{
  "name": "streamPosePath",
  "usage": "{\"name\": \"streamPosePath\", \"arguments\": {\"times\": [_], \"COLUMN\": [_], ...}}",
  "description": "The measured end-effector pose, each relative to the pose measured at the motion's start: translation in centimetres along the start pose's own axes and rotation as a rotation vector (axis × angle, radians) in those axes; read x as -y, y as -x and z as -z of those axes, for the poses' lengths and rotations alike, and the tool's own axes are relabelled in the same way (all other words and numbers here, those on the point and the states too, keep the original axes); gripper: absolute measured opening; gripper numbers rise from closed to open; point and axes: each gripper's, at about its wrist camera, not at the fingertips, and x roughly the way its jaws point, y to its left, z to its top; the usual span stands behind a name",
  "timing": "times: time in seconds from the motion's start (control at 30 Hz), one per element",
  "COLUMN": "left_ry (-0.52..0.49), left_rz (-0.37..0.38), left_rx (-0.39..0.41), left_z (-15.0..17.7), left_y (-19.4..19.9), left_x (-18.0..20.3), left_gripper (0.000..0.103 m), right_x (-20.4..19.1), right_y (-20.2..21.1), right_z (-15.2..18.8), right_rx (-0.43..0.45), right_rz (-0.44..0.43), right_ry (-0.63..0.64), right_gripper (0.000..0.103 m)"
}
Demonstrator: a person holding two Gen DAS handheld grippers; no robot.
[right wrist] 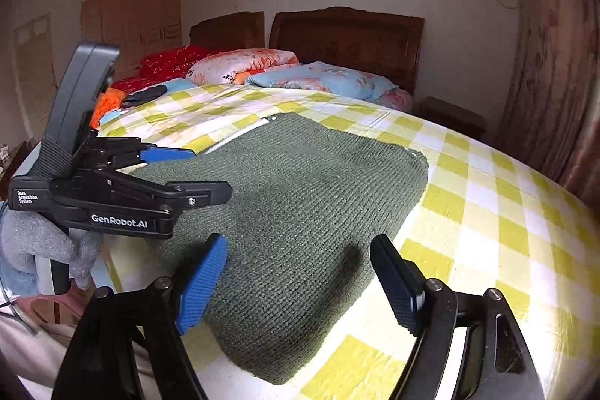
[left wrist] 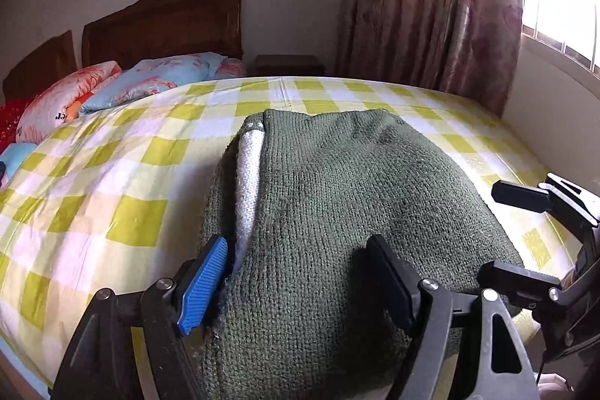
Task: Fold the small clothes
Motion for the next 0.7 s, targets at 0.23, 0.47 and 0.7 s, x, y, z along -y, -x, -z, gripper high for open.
{"name": "streamPosePath", "arguments": {"times": [0.23, 0.47, 0.7], "left_ry": [0.002, 0.007, 0.002], "left_rz": [-0.003, -0.009, -0.043], "left_rx": [0.003, 0.001, 0.013], "left_z": [0.0, 0.0, -0.2], "left_y": [0.0, -0.1, 0.5], "left_x": [0.0, -0.1, 0.2], "left_gripper": [0.079, 0.080, 0.080], "right_x": [-0.8, -0.2, -0.4], "right_y": [0.2, -1.0, -0.1], "right_z": [0.4, 1.3, 1.2], "right_rx": [-0.009, -0.047, -0.072], "right_rz": [0.086, 0.029, -0.002], "right_ry": [0.005, -0.046, -0.028], "right_gripper": [0.103, 0.103, 0.103]}}
